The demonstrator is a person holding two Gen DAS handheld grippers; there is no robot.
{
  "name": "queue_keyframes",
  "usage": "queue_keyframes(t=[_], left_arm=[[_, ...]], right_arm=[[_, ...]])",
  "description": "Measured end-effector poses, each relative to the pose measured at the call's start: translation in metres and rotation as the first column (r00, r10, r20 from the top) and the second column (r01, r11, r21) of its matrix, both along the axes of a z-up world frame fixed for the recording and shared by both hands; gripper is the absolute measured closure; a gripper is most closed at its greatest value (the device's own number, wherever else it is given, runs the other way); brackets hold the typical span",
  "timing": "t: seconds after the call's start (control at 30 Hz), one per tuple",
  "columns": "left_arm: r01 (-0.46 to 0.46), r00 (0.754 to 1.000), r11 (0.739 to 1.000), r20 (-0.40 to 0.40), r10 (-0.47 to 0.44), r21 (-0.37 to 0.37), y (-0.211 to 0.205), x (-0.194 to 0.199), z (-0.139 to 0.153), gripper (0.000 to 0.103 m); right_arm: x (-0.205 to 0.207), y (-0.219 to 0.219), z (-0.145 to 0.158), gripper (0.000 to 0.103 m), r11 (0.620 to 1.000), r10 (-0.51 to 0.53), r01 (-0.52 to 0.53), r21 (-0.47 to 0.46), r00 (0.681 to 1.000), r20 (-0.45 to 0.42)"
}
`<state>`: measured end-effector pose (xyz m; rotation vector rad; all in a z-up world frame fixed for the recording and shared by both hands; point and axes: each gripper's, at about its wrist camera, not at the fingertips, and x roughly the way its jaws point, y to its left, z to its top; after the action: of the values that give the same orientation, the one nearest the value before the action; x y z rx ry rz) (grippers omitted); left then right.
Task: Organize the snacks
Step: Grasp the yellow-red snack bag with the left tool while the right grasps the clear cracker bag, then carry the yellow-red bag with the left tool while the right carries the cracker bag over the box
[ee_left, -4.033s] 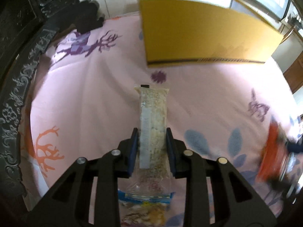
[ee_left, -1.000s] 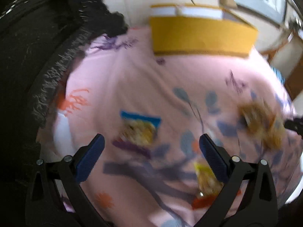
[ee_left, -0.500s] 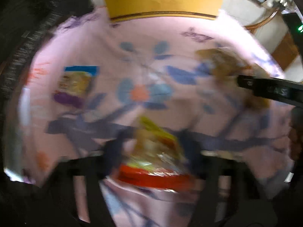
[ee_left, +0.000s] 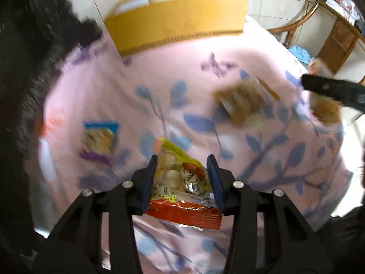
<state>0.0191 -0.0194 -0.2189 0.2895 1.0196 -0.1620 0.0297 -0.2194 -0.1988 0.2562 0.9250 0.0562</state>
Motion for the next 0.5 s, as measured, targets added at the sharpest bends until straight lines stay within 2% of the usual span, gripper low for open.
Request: queue_keyframes(t=[0.07, 0.23, 0.4, 0.5], left_arm=[[-0.018, 0.998, 1.000, 0.066, 0.017, 0.018, -0.004, 0.010, 0.014, 0.059], [-0.008, 0.986, 1.000, 0.168, 0.005, 0.015, -0.008, 0.040, 0.047, 0.059], [-0.004, 0.962, 1.000, 0.273, -0.001, 0.018, -0.011, 0.073, 0.086, 0.059], [-0.008, 0.945, 1.000, 0.326, 0.011, -0.011, -0.010, 0.096, 0.109, 0.059]], right_arm=[[0.002, -0.002, 0.020, 0.023, 1.000, 0.000, 0.000, -0.002, 0.999, 0.041], [0.018, -0.007, 0.069, 0.023, 1.000, 0.004, 0.000, -0.028, 0.993, 0.120], [0.040, -0.002, 0.110, 0.023, 0.994, 0.058, -0.036, -0.101, 0.971, 0.231], [0.059, 0.000, 0.129, 0.023, 0.991, 0.094, -0.062, -0.122, 0.956, 0.278]])
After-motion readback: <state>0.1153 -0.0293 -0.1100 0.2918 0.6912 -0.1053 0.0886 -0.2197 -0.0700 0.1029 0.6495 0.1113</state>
